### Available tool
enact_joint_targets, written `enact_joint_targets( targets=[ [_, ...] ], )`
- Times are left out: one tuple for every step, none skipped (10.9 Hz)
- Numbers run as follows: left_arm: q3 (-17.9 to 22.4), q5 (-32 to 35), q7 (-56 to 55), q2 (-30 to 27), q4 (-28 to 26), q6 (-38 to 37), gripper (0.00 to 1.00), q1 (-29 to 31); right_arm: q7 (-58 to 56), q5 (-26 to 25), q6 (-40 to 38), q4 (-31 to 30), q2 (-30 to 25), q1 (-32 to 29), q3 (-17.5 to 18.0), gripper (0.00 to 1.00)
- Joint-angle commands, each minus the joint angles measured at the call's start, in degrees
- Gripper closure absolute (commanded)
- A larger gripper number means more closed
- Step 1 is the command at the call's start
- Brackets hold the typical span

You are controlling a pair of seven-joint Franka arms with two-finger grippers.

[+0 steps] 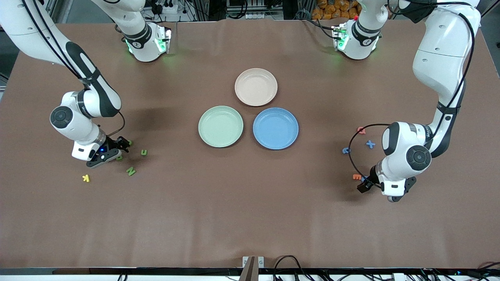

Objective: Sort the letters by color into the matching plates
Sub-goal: 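Lower the right gripper onto the green B while the left gripper lowers to G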

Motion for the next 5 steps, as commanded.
enact_joint_targets(
  targets=[
    [-0.05,1.55,-0.55,0.55,-0.32,2.02,0.02,0.52,0.15,-3.59,0.43,1.35,1.69,-1.62,1.25,0.24],
    [-0.05,1.55,-0.55,0.64,-0.32,2.20,0.02,0.61,0.15,-4.03,0.52,1.35,1.87,-1.79,1.25,0.25],
    [-0.05,1.55,-0.55,0.72,-0.32,2.28,0.02,0.61,0.15,-4.04,0.52,1.35,1.87,-1.79,1.25,0.28],
    [-0.05,1.55,-0.55,0.81,-0.32,2.28,0.02,0.61,0.15,-4.04,0.52,1.35,1.87,-1.79,1.25,0.33],
    [-0.05,1.55,-0.55,0.81,-0.32,2.46,0.02,0.53,0.15,-3.95,0.52,1.35,1.78,-1.79,1.25,0.36]
  ],
)
